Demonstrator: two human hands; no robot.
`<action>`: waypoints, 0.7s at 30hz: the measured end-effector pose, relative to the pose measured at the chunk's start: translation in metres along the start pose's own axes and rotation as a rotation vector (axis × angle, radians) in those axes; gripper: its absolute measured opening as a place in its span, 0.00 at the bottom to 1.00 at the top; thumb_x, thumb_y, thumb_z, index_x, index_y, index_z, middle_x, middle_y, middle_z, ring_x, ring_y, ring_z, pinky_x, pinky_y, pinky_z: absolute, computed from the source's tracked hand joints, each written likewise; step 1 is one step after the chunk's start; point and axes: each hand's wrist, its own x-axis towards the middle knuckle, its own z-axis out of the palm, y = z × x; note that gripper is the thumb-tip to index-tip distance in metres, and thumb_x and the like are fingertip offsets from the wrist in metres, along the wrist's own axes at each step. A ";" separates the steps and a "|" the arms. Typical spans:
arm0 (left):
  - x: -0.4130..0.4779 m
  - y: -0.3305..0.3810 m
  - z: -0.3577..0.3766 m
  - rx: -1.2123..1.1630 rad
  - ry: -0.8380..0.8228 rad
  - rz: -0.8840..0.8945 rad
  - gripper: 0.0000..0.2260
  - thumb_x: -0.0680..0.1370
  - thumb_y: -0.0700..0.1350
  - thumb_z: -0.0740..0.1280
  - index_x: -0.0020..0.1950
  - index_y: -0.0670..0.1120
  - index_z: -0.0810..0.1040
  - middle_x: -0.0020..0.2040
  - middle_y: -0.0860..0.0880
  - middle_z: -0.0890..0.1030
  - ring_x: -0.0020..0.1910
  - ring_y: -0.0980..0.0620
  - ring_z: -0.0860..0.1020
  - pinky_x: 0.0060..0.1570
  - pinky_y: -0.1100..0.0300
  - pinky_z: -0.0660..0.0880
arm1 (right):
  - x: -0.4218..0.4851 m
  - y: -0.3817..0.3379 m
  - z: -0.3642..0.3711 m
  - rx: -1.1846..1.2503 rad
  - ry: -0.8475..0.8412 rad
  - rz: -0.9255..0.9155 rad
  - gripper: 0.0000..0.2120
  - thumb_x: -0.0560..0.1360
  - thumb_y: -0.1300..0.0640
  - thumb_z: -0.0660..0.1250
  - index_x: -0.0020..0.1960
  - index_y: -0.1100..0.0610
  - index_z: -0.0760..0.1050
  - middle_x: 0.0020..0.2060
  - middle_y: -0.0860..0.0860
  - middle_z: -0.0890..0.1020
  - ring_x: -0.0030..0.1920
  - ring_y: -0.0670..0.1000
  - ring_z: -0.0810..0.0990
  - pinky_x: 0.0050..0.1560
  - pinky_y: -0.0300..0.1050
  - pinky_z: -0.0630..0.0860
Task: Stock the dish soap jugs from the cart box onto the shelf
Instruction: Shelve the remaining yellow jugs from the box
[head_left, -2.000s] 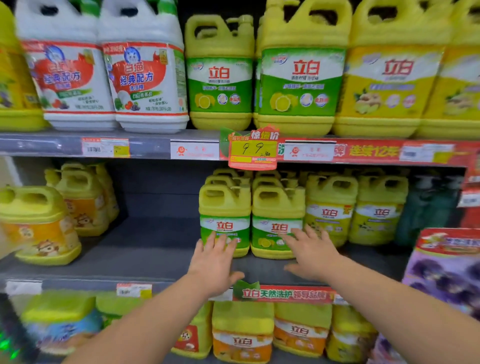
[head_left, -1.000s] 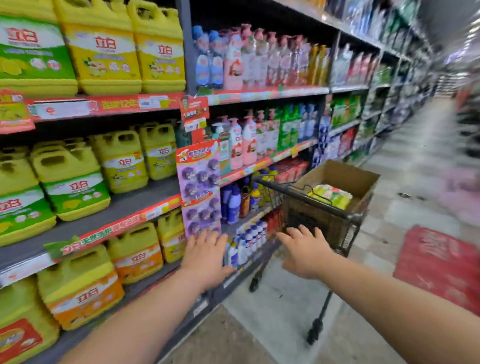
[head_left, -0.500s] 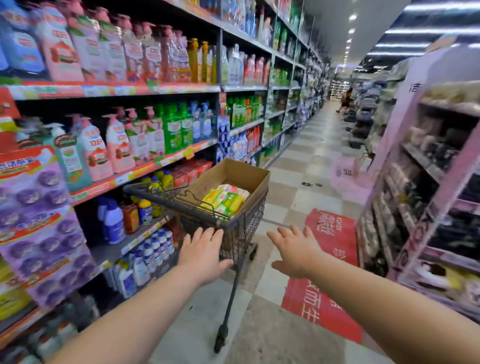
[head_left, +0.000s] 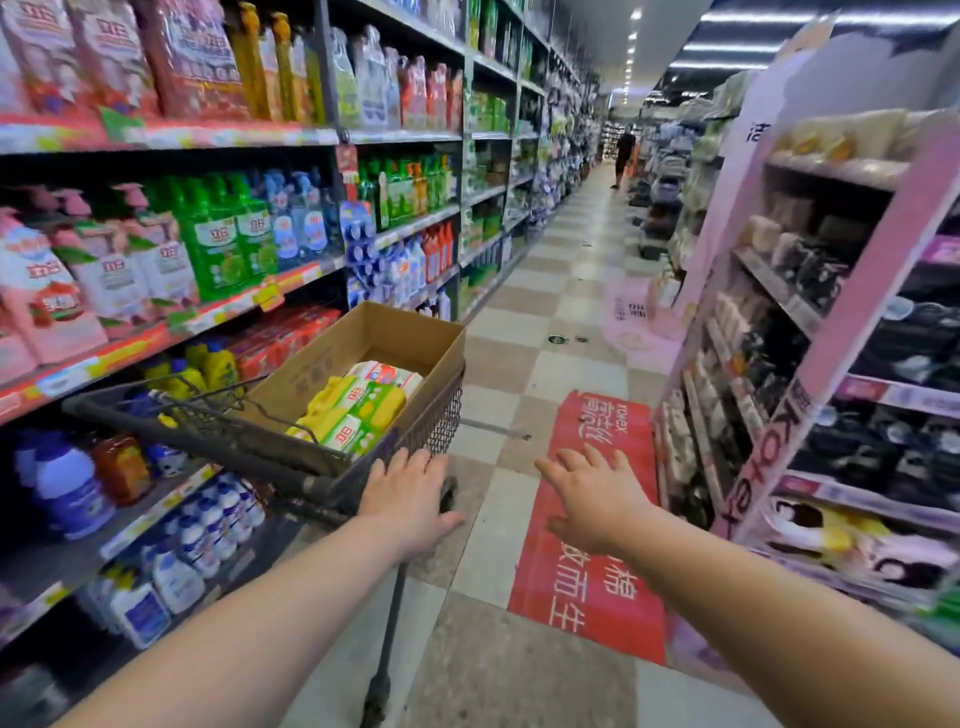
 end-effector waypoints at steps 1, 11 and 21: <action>0.015 0.003 0.004 -0.003 -0.004 0.008 0.35 0.74 0.64 0.61 0.74 0.49 0.56 0.74 0.47 0.62 0.74 0.44 0.58 0.70 0.45 0.56 | 0.011 0.008 0.002 -0.004 -0.005 0.009 0.35 0.75 0.42 0.61 0.76 0.49 0.50 0.76 0.55 0.57 0.76 0.61 0.52 0.72 0.66 0.49; 0.183 -0.008 0.025 -0.011 -0.067 0.041 0.36 0.73 0.65 0.60 0.75 0.49 0.55 0.73 0.47 0.62 0.74 0.43 0.58 0.71 0.44 0.56 | 0.165 0.072 0.004 0.006 -0.031 0.049 0.35 0.75 0.41 0.61 0.76 0.49 0.50 0.75 0.53 0.58 0.75 0.60 0.53 0.72 0.66 0.48; 0.302 -0.043 0.053 -0.046 -0.124 -0.063 0.36 0.74 0.65 0.60 0.75 0.49 0.54 0.75 0.48 0.60 0.75 0.44 0.56 0.71 0.44 0.54 | 0.319 0.101 0.009 0.042 -0.038 -0.061 0.34 0.75 0.41 0.61 0.75 0.49 0.51 0.75 0.54 0.60 0.75 0.60 0.55 0.71 0.66 0.49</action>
